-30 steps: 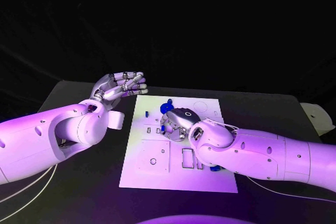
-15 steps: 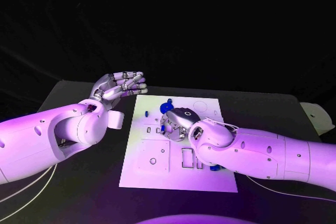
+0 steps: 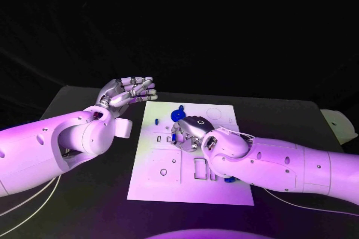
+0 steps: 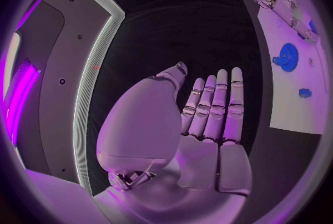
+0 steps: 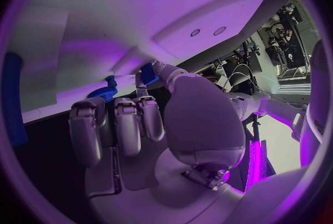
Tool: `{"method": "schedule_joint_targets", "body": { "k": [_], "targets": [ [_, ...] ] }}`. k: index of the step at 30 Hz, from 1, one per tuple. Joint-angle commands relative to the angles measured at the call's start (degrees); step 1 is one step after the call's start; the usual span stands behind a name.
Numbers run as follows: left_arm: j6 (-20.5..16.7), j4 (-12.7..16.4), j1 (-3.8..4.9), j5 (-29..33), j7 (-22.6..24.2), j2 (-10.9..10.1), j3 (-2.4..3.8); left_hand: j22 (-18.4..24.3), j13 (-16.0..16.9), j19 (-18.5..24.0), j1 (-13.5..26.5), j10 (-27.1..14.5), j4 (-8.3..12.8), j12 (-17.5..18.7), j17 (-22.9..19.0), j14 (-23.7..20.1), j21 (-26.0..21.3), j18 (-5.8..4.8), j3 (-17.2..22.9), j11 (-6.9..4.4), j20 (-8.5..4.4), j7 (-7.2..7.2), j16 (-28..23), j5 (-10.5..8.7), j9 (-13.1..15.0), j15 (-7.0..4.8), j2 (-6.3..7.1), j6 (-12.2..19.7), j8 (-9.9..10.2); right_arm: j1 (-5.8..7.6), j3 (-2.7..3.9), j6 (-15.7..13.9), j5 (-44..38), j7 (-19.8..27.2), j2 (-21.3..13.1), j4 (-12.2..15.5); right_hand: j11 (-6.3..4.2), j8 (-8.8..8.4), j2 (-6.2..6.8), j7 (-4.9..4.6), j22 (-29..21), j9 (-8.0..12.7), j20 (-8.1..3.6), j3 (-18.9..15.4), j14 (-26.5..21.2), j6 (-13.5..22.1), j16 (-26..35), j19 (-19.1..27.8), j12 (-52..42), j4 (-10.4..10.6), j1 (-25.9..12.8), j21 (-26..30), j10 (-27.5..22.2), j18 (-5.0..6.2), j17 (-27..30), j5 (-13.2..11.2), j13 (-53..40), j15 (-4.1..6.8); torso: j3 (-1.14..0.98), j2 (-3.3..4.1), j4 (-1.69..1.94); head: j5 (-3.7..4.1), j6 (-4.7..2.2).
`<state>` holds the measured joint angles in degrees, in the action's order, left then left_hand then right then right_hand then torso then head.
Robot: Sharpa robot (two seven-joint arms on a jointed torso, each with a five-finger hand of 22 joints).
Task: Assemble the parts on the task board
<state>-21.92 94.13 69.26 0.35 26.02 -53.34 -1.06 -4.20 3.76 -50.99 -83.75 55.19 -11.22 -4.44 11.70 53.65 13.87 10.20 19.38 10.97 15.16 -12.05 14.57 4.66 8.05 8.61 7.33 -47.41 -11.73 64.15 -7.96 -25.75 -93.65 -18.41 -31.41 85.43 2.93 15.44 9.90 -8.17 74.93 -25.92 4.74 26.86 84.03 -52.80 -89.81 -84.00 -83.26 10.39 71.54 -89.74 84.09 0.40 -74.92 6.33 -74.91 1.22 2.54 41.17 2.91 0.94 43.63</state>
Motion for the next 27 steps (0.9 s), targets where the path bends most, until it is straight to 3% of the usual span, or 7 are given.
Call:
{"method": "schedule_joint_targets", "body": {
  "k": [1, 13, 18, 21, 24, 27],
  "targets": [
    [1.0, 0.1, 0.05, -0.2, 0.3, 0.0, 0.04, 0.1, 0.0, -0.4, 0.4, 0.1, 0.1, 0.2, 0.1, 0.0, -0.2, 0.36, 0.4, 0.32, -0.01, -2.01, -0.3, -0.26, -0.1, 0.26, 0.18, 0.3, 0.2, -0.14, -0.1, 0.9, -0.6, -0.3, 0.0, -0.1, 0.54, -0.47, 0.94, -0.06, 15.1, 0.2, 0.45, -0.2, 6.0, 0.8, -0.2, -6.0, 0.4, 0.6, -0.2, -0.3, 0.5, -0.4, -15.1, -0.5, -9.6, -0.58, 0.0, 0.03, -0.02, 0.02, 0.06],
    [1.0, 0.1, 0.05, -0.2, 0.3, 0.0, 0.04, 0.1, 0.0, -0.4, 0.5, 0.1, 0.1, 0.2, 0.1, 0.0, -0.2, 0.36, 0.4, 0.33, -0.01, -2.03, -0.3, -0.26, -0.1, 0.26, 0.19, 0.3, 0.2, -0.13, -0.1, -0.9, -1.0, -0.4, -0.3, 0.3, 1.49, -2.67, 2.45, -1.04, 15.1, 1.6, 1.37, -2.5, 6.0, 3.5, -0.2, -6.0, 1.8, 2.3, -0.9, -0.3, -0.7, -0.4, -15.1, -2.0, -8.6, -1.47, -0.05, 0.0, 0.0, -0.02, 0.13],
    [1.0, -0.1, 0.04, -0.3, 0.1, 0.0, 0.03, 0.1, 0.0, -0.4, 0.5, 0.1, 0.1, 0.2, 0.1, 0.0, -0.2, 0.36, 0.4, 0.34, -0.01, -2.03, -0.3, -0.26, -0.1, 0.26, 0.2, 0.3, 0.2, -0.13, -0.1, -3.3, -1.3, -0.1, -1.0, 1.3, 2.12, -4.35, 2.17, -1.68, 15.1, 2.7, 2.04, -9.2, 6.0, 4.6, -0.2, -6.0, 2.5, 5.7, 1.1, -0.3, -1.5, -0.4, -15.1, -3.0, -8.0, -2.04, -0.07, 0.02, -0.02, 0.0, 0.05],
    [1.0, -0.3, 0.04, -0.9, -0.4, 0.0, 0.03, 0.1, 0.0, -0.5, 0.5, 0.1, 0.1, 0.2, 0.1, 0.1, -0.2, 0.38, 0.4, 0.31, -0.03, -1.98, -0.3, -0.26, -0.1, 0.24, 0.25, 0.3, 0.2, -0.13, -0.05, -6.0, -1.4, 0.5, -1.9, 2.7, 2.32, -4.96, 1.67, -1.88, 15.1, 3.3, 2.18, -12.9, 6.0, 4.9, -0.2, -6.0, 2.6, 6.4, 1.8, -0.3, -1.7, -0.4, -15.1, -3.2, -7.9, -2.24, -0.09, -0.02, -0.04, 0.03, 0.01],
    [1.3, -0.7, 0.04, -2.9, -2.0, 0.1, 0.02, -0.1, 0.1, -1.7, 1.0, 1.0, 0.1, 0.0, 0.7, 1.7, 0.4, 0.46, 0.5, -0.06, -0.46, -1.6, 0.4, -0.29, 0.1, -0.28, 0.41, -0.4, -0.1, 0.02, 0.22, -10.8, -0.1, 3.1, -3.7, 4.8, 2.33, -5.01, 1.5, -1.89, 15.1, 3.3, 2.2, -13.3, 6.0, 4.9, -0.2, -6.0, 2.8, 6.4, 1.9, -0.3, -1.8, -0.4, -15.1, -3.1, -7.8, -2.25, -0.13, -0.15, -0.12, 0.21, -0.05],
    [2.3, -1.5, 0.05, -6.5, -4.5, 0.2, 0.02, -0.5, 0.3, -3.8, 2.1, 3.5, -0.2, -0.7, 1.7, 4.4, 1.6, 0.45, 0.4, -0.88, -1.35, -1.03, 1.7, -0.33, 0.3, -1.2, 0.82, -1.9, -0.8, 0.65, 0.58, -14.7, 4.0, 7.4, -5.7, 6.5, 2.18, -4.62, 0.44, -1.69, 15.1, 3.4, 2.19, -13.1, 6.0, 3.8, -0.2, -6.0, 2.8, 6.2, 3.7, -0.3, -1.8, -0.4, -15.1, -2.1, -7.7, -2.17, -0.17, -0.28, -0.23, 0.06, -0.37]
  ]
}}
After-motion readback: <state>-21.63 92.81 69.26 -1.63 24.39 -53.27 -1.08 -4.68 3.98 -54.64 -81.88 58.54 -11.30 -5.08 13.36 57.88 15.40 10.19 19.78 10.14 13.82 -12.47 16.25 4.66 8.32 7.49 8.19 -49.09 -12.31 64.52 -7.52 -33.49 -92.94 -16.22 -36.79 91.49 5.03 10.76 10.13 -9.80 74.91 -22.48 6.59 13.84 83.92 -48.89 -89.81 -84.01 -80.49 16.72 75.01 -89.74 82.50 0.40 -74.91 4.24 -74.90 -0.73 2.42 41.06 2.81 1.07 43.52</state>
